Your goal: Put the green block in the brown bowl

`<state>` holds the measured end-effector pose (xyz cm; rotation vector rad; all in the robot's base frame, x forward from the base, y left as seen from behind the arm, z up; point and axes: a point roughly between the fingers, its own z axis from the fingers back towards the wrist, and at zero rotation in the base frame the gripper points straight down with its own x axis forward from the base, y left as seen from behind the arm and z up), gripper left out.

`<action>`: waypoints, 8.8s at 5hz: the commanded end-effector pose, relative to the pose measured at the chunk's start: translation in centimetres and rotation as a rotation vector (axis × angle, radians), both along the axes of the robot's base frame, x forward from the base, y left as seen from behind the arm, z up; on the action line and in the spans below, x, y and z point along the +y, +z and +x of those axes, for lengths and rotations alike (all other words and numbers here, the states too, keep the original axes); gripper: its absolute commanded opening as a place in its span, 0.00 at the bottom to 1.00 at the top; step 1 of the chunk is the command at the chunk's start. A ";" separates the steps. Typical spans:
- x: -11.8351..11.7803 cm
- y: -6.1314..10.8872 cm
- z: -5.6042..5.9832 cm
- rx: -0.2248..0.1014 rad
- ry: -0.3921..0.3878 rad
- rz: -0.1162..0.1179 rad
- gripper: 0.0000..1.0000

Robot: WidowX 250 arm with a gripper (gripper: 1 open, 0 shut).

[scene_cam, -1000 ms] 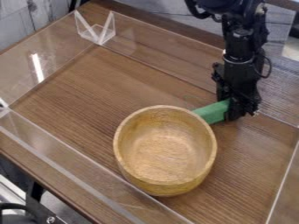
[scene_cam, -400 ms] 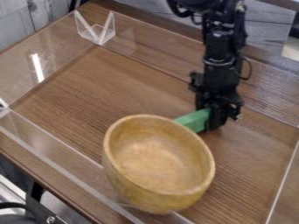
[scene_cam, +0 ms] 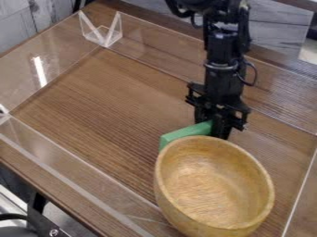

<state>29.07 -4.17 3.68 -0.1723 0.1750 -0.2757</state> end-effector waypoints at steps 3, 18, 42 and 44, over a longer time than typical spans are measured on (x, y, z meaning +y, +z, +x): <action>1.0 3.8 -1.5 -0.019 0.042 -0.024 0.00; 1.4 8.9 -4.6 -0.172 0.026 -0.024 0.00; 7.7 7.7 3.8 -0.691 -0.023 0.163 0.00; 8.1 6.8 4.0 -0.705 -0.019 0.163 0.00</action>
